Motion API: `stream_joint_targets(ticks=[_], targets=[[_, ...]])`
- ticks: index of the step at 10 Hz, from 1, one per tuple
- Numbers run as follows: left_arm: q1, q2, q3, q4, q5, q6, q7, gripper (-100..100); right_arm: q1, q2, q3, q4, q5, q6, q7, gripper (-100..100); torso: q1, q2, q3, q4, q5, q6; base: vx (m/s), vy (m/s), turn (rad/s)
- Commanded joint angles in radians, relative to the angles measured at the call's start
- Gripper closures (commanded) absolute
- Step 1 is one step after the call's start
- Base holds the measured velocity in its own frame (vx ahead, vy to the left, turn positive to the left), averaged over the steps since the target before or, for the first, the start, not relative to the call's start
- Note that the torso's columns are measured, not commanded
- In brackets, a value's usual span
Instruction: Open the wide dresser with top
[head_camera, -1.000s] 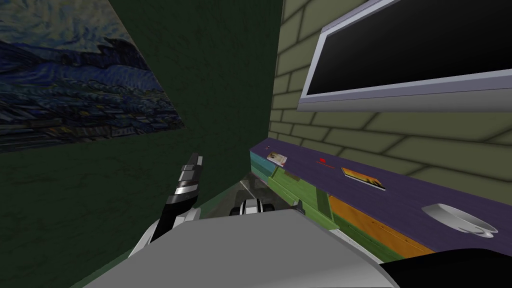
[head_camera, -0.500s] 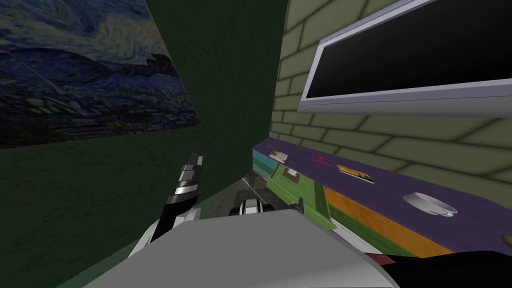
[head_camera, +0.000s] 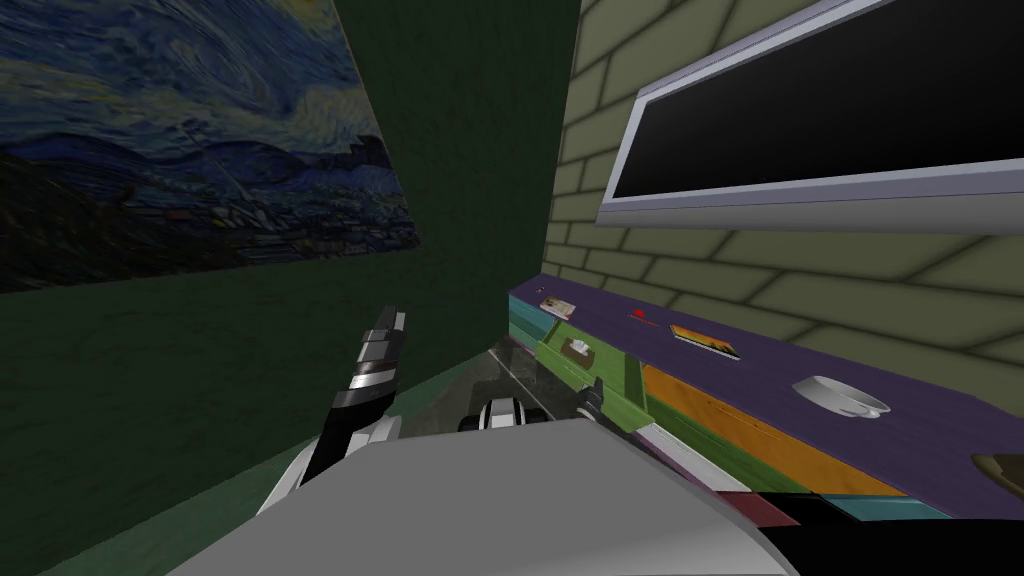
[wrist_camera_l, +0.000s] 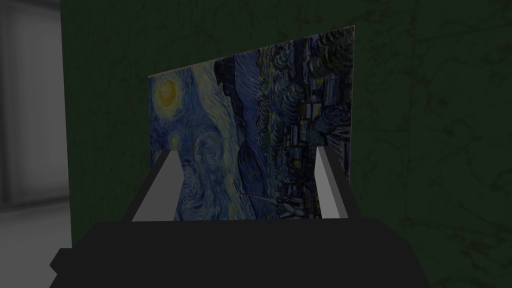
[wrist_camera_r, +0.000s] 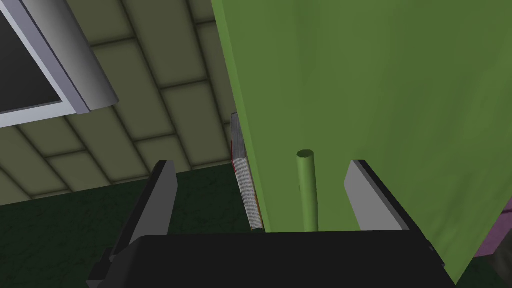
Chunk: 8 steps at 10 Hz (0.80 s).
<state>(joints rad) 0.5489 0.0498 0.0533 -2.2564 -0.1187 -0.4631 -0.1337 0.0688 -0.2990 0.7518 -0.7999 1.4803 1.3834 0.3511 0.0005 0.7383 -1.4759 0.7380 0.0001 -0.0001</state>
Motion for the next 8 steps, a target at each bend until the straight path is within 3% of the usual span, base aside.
stream_joint_targets(ticks=[1, 2, 3, 4, 5, 6, 8], targets=[[0.000, 0.000, 0.000, 0.000, 0.000, 0.000, 0.000, 0, -0.081, -0.017, -0.037, 0.054, -0.047, -0.064, 0.020, -100, 0.001, -0.001, -0.001, 0.000, 0.000, 0.000, -0.154, 0.045, 0.092], [0.000, 0.000, 0.000, 0.000, 0.000, 0.000, 0.000, 0, -0.109, -0.017, -0.037, 0.054, -0.047, -0.065, 0.020, -100, 0.000, 0.000, 0.000, 0.000, 0.000, 0.000, -0.130, 0.048, 0.049], [0.000, 0.000, 0.000, 0.000, 0.000, 0.000, 0.000, 0, -0.110, -0.017, -0.037, 0.054, -0.047, -0.065, 0.020, -100, 0.000, -0.001, 0.000, 0.000, 0.000, 0.000, -0.051, 0.027, -0.003], [0.000, 0.000, 0.000, 0.000, 0.000, 0.000, 0.000, 0, -0.155, -0.021, -0.060, 0.095, -0.076, -0.105, 0.027, -100, -0.002, -0.004, -0.002, -0.001, 0.000, 0.000, -0.108, 0.039, 0.083], [0.000, 0.000, 0.000, 0.000, 0.000, 0.000, 0.000, 0, -0.175, -0.021, -0.060, 0.101, -0.076, -0.105, 0.027, -100, -0.001, -0.001, -0.001, 0.000, 0.000, 0.000, -0.110, 0.026, 0.052], [0.000, 0.000, 0.000, 0.000, 0.000, 0.000, 0.000, 0, -0.206, -0.025, -0.083, 0.135, -0.106, -0.144, 0.035, -100, -0.001, 0.001, 0.000, 0.001, 0.001, 0.001, -0.143, 0.037, 0.104], [0.000, 0.000, 0.000, 0.000, 0.000, 0.000, 0.000, 0, -0.239, -0.025, -0.083, 0.148, -0.106, -0.144, 0.035, -100, 0.002, 0.003, 0.001, 0.002, 0.002, 0.001, -0.098, 0.032, 0.017]])
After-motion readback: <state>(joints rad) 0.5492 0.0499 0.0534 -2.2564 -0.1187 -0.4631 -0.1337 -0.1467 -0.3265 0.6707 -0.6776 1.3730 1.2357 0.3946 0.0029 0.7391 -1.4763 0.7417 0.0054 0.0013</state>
